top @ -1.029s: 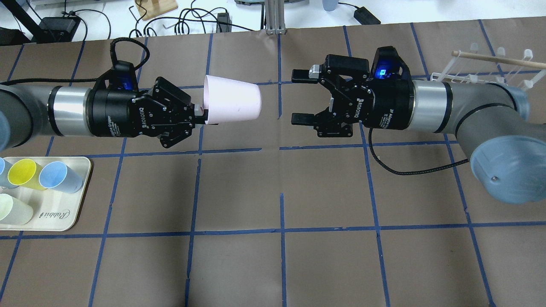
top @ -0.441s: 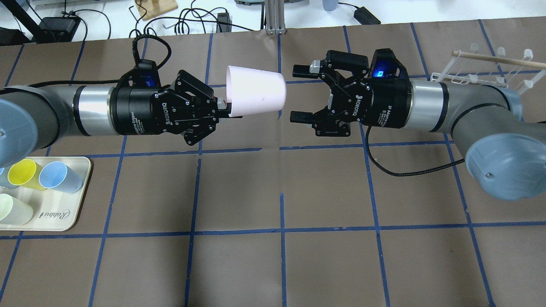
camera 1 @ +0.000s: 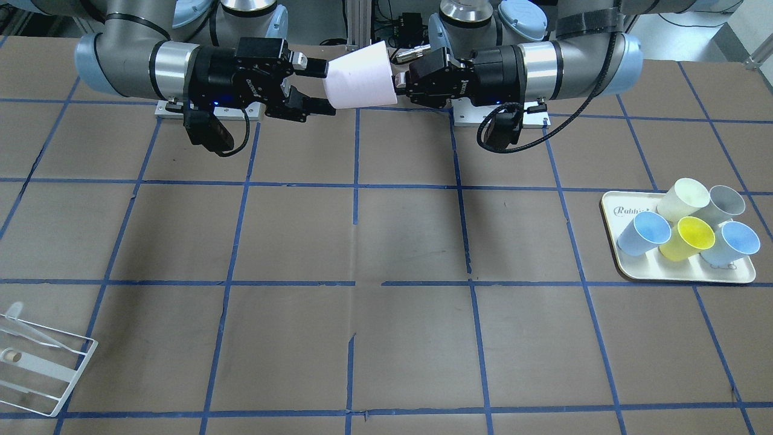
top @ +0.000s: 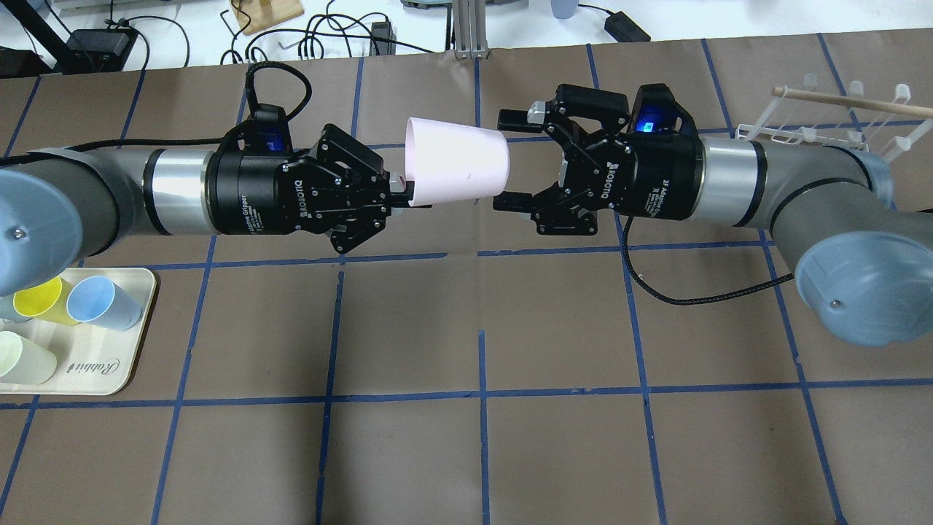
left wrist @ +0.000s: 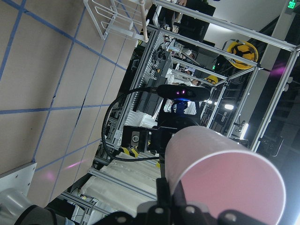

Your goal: Transfer IKEA cup to right arm and place on rack

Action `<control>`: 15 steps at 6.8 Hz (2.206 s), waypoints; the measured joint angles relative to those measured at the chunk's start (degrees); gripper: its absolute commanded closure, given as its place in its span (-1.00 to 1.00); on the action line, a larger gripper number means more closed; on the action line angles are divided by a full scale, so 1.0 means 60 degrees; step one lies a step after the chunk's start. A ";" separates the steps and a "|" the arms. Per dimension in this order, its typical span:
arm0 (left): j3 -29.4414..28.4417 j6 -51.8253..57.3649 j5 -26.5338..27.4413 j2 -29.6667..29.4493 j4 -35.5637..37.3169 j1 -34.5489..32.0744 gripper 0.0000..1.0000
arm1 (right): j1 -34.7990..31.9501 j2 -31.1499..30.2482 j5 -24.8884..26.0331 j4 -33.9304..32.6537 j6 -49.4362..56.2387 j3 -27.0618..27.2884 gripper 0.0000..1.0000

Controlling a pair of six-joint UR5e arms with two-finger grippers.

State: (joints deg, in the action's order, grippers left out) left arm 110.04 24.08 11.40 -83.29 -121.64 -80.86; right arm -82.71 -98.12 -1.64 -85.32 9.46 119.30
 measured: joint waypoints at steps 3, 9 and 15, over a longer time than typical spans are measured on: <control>0.0000 0.0000 -0.0009 -0.0017 0.0160 -0.0241 1.00 | -0.0023 -0.0054 -0.0005 -0.0001 -0.0276 0.0000 -0.68; -0.0049 0.0000 0.0017 0.0087 0.0206 -0.0276 1.00 | -0.0027 -0.0368 0.0009 0.0053 -0.1340 -0.0003 -0.04; -0.0175 -0.0827 0.0148 0.0151 0.0590 -0.0147 -1.00 | 0.0047 -0.0325 0.0009 0.0077 -0.1370 -0.0062 0.17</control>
State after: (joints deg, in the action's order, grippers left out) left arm 108.99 19.12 12.29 -82.38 -118.11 -81.75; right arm -82.43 -100.07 -1.58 -84.85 1.23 118.93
